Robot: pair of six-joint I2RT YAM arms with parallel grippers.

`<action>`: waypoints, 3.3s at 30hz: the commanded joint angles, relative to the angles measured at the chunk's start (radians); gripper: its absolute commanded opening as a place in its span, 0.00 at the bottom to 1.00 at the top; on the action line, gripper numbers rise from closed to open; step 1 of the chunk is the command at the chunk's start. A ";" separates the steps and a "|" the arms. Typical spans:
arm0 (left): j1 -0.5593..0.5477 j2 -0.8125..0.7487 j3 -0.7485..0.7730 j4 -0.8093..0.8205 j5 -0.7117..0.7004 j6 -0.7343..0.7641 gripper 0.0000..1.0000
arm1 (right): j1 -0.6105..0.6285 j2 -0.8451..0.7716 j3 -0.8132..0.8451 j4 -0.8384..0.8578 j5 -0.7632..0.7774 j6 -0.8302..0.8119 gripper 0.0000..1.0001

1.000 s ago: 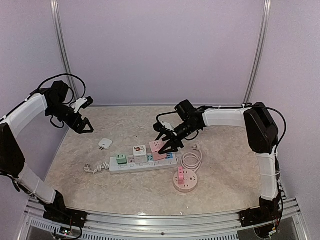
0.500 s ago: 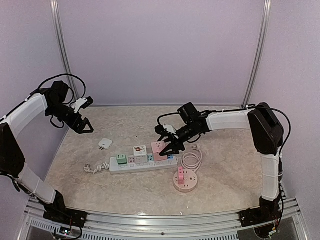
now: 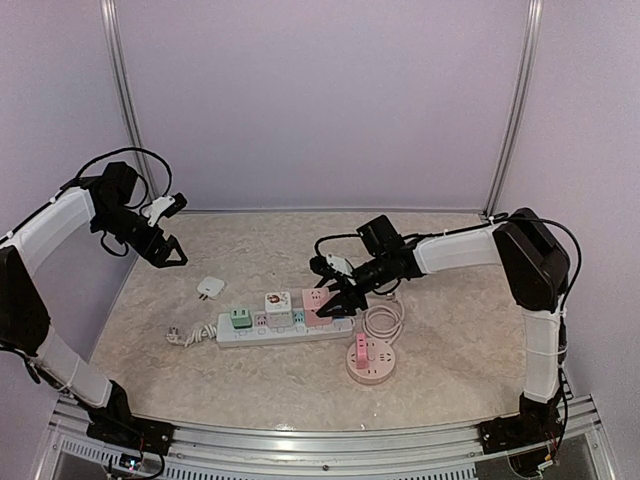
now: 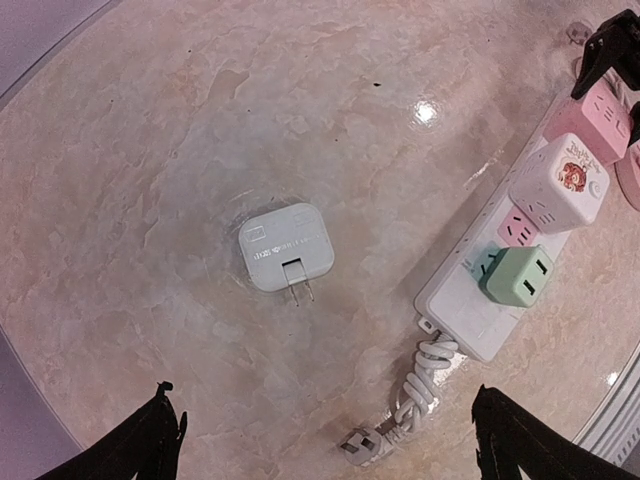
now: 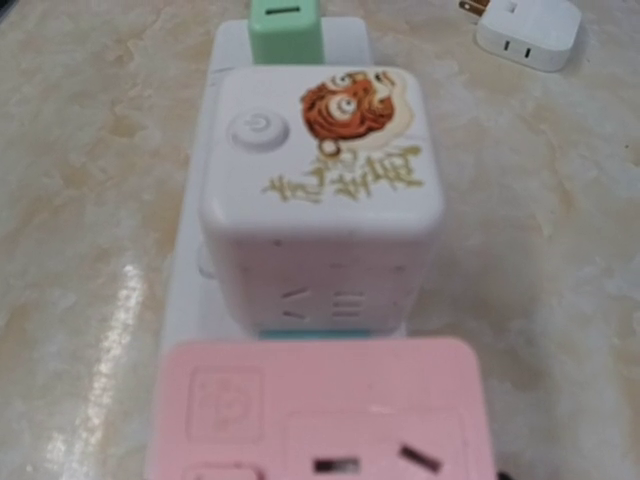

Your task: Insert the plug

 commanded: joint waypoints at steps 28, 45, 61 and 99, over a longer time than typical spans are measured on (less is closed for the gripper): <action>-0.179 0.317 0.115 0.166 -0.274 -0.207 0.99 | 0.036 -0.374 -0.079 -0.032 0.389 0.404 1.00; -0.247 0.573 0.137 0.181 -0.302 -0.420 0.98 | 0.050 -0.420 -0.152 -0.039 0.553 0.594 1.00; -0.252 0.569 0.054 0.200 -0.348 -0.376 0.73 | 0.054 -0.421 -0.174 -0.013 0.540 0.603 1.00; -0.665 -0.046 0.348 -0.053 -0.404 -0.127 0.02 | 0.240 -0.186 0.287 0.321 0.585 1.389 0.68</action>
